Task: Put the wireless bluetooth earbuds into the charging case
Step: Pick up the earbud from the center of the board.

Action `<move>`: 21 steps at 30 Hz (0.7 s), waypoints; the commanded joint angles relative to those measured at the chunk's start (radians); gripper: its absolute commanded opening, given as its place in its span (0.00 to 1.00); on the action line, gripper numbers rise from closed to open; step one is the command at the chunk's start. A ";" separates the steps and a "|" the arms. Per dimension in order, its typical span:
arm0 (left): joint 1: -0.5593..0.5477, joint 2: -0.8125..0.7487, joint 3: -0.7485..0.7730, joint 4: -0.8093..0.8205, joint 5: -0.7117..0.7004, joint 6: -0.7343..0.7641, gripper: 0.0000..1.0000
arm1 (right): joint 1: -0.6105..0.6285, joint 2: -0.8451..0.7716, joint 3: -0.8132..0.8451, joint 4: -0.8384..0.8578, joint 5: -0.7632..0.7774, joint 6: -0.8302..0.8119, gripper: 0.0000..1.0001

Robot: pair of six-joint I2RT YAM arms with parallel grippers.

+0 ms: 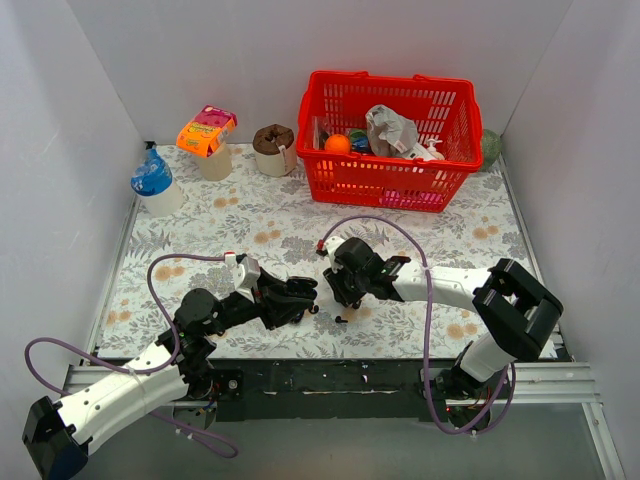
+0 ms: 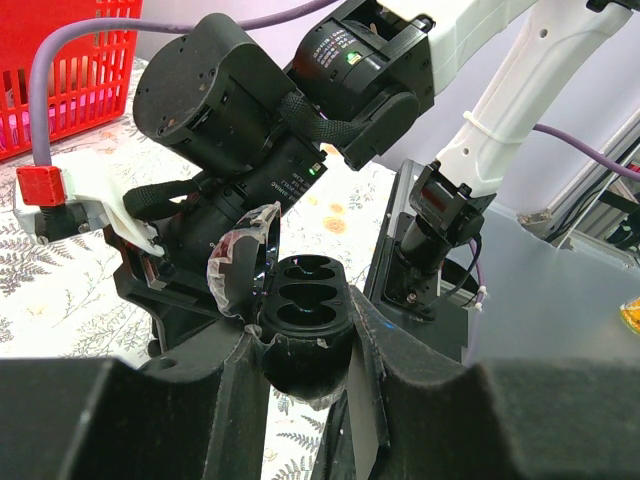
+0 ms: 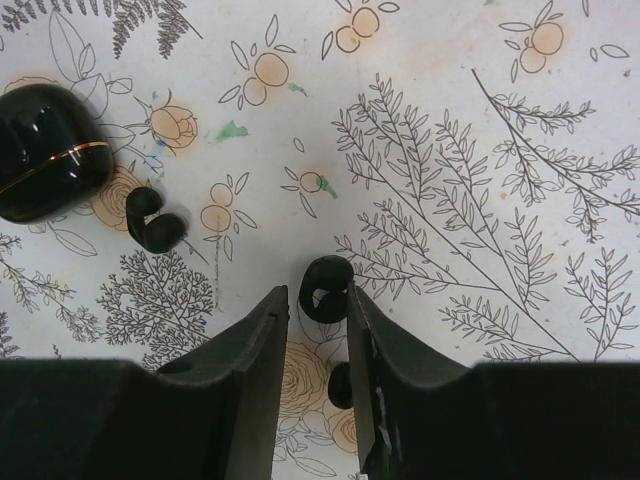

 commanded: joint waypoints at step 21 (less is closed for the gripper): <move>0.004 0.006 0.018 0.000 -0.005 -0.001 0.00 | -0.021 -0.062 -0.008 -0.034 0.079 0.021 0.01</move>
